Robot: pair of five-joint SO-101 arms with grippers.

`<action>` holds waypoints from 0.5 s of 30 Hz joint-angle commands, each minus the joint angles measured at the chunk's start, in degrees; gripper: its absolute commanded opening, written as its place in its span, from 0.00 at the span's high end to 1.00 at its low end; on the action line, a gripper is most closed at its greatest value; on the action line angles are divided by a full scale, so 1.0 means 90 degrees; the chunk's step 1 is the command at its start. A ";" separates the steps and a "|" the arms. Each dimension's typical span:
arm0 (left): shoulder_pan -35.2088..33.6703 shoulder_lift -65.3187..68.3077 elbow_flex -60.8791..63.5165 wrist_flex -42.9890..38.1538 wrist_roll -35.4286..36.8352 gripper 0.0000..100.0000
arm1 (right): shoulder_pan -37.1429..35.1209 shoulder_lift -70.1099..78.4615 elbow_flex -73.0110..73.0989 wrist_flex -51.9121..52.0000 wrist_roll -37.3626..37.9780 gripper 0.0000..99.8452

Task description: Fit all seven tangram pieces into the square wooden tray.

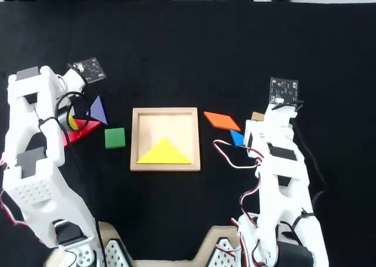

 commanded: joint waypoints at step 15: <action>0.0171 0.0430 -0.1050 0.0752 0.1045 0.71 | -0.0137 -0.0122 -0.0044 -0.0127 0.0195 0.99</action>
